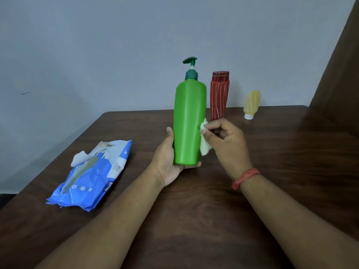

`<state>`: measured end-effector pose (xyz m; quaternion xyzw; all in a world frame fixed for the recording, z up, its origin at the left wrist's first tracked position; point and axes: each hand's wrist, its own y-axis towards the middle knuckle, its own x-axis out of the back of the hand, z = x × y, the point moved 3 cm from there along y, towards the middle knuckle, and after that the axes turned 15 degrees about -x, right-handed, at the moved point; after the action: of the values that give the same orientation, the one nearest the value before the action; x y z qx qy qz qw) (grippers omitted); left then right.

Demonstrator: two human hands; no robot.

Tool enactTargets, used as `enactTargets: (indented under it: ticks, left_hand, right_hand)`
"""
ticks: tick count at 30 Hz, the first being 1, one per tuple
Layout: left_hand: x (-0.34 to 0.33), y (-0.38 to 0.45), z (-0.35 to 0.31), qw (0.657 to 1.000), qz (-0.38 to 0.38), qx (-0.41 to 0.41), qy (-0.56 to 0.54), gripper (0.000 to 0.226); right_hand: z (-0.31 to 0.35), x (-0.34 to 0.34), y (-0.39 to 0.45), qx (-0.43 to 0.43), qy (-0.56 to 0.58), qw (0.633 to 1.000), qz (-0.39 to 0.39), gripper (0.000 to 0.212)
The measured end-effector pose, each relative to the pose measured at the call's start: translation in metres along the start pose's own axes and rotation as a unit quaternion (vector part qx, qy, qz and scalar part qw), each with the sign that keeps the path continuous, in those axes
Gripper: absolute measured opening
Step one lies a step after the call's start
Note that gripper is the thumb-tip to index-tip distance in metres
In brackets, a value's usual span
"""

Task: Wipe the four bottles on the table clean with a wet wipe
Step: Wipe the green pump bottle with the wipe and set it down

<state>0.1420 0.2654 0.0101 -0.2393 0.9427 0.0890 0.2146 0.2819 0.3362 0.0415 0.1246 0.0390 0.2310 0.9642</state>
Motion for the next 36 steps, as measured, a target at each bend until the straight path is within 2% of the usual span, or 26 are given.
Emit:
enactTargets:
  ticks: [3, 5, 10, 12, 15, 17, 20, 23, 27, 29, 31, 34, 36]
  left_hand:
    - [0.009, 0.006, -0.004, 0.998, -0.057, -0.033, -0.015, 0.069]
    - [0.013, 0.007, -0.006, 0.997, -0.074, -0.037, -0.013, 0.068]
    - [0.0, 0.002, 0.0, 0.998, -0.032, -0.02, 0.041, 0.064]
    - [-0.001, 0.002, 0.002, 0.998, -0.032, -0.023, 0.04, 0.064]
    - [0.008, 0.005, -0.002, 0.998, -0.063, -0.032, -0.006, 0.068]
    - [0.014, 0.004, -0.006, 0.996, -0.085, -0.037, -0.009, 0.066]
    - [0.01, -0.001, -0.011, 0.991, -0.114, -0.07, 0.022, 0.059]
    - [0.006, -0.001, -0.014, 0.974, -0.172, -0.136, 0.054, 0.036]
    - [0.001, -0.002, -0.018, 0.958, -0.208, -0.169, 0.101, 0.04]
    - [0.0, -0.002, -0.017, 0.961, -0.198, -0.161, 0.11, 0.052]
    - [-0.005, -0.004, -0.014, 0.98, -0.138, -0.126, 0.061, 0.063]
    - [-0.013, -0.012, -0.008, 0.996, -0.059, -0.063, -0.009, 0.062]
    - [-0.013, -0.011, -0.003, 0.997, -0.042, -0.053, -0.043, 0.058]
  right_hand:
    - [-0.011, -0.014, -0.006, 0.007, -0.097, 0.994, 0.057, 0.012]
    - [-0.012, -0.02, -0.006, 0.027, -0.12, 0.991, 0.056, 0.011]
    - [-0.001, -0.007, -0.001, 0.021, -0.01, 0.999, -0.025, 0.013]
    - [-0.002, -0.005, -0.003, 0.013, -0.013, 1.0, -0.019, 0.011]
    - [-0.01, -0.015, -0.009, 0.01, -0.088, 0.994, 0.062, 0.018]
    - [-0.01, -0.021, -0.01, 0.028, -0.122, 0.988, 0.088, 0.022]
    - [-0.006, -0.021, -0.011, 0.054, -0.134, 0.986, 0.082, 0.021]
    - [-0.003, -0.021, -0.014, 0.055, -0.12, 0.989, 0.072, 0.02]
    - [0.0, -0.024, -0.015, 0.04, -0.081, 0.994, 0.06, 0.015]
    - [0.001, -0.028, -0.018, 0.052, -0.076, 0.995, 0.045, 0.013]
    - [0.004, -0.034, -0.021, 0.079, -0.085, 0.993, 0.022, 0.014]
    - [0.011, -0.04, -0.027, 0.132, -0.109, 0.985, 0.01, 0.017]
    - [0.013, -0.041, -0.03, 0.186, -0.172, 0.967, 0.007, 0.016]
